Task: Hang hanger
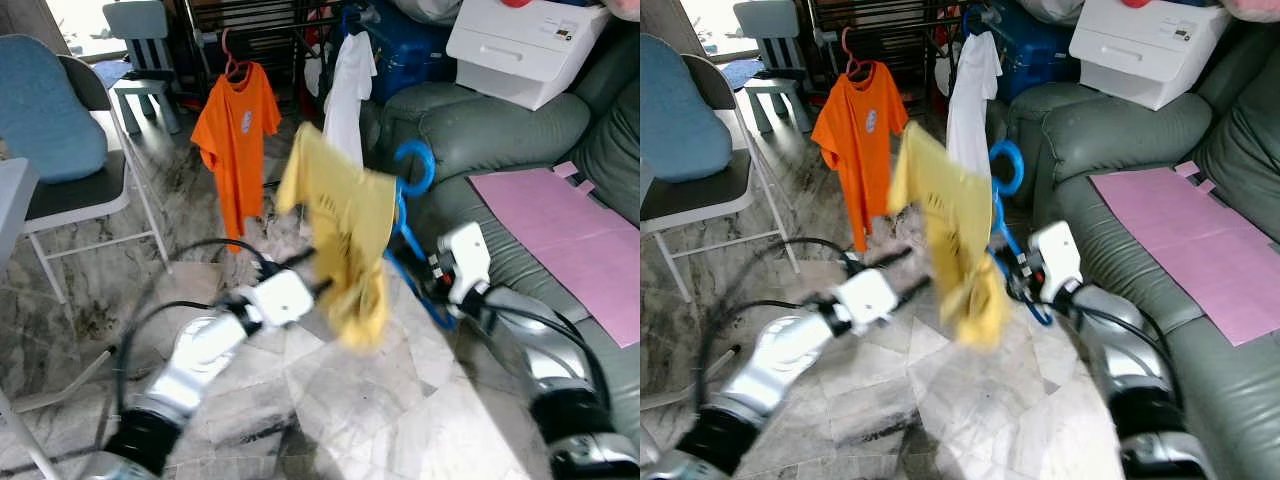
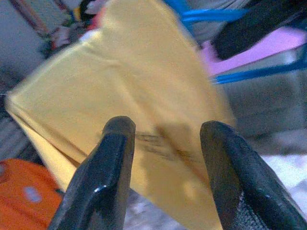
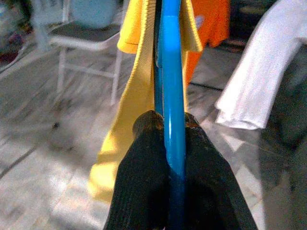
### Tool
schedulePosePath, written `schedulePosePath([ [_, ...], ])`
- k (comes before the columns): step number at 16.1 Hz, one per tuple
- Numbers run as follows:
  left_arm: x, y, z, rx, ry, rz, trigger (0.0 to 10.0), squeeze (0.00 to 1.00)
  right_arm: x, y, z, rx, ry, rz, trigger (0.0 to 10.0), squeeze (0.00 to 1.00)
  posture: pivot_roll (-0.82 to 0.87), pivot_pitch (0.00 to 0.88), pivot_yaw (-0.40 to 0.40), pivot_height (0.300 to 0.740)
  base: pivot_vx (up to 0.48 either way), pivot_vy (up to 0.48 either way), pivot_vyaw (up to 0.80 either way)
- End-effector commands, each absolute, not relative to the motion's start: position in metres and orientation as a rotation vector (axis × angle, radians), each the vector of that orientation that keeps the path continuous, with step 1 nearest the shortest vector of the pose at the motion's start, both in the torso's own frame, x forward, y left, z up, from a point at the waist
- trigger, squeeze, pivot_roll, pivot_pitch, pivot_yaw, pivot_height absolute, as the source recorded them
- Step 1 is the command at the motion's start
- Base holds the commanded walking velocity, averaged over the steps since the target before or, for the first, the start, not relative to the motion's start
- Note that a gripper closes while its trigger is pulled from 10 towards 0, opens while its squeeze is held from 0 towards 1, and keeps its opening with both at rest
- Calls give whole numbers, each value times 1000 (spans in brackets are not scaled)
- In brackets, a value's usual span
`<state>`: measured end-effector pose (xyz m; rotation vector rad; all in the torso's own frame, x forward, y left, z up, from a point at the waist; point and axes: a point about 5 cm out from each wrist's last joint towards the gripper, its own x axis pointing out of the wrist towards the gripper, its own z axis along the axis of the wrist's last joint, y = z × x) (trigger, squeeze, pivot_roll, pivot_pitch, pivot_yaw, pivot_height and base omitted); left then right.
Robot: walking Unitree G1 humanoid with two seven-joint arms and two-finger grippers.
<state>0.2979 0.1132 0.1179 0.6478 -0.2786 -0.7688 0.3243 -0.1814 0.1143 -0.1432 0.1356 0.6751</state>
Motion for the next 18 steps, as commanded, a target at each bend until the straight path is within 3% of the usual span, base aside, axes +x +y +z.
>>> schedulePosePath([
  [1,300,124,117,711,-281,-748,10000,1000,322,-178,127,-188,80,759,10000,0,-151,35,9,740,0,0,0],
  [6,308,158,121,823,-296,-634,10000,1000,303,-192,116,-303,186,966,10000,0,-129,22,7,740,0,0,0],
  [9,308,159,117,807,-281,-611,10000,1000,299,-193,118,-352,209,1050,10000,0,-132,20,-1,740,0,0,0],
  [12,302,151,111,835,-275,-748,10000,1000,297,-196,120,-469,222,1139,10000,0,-130,17,1,740,0,0,0],
  [18,310,163,109,928,-194,-878,10000,1000,301,-201,129,-589,207,1200,10000,0,-127,11,12,740,0,0,0],
])
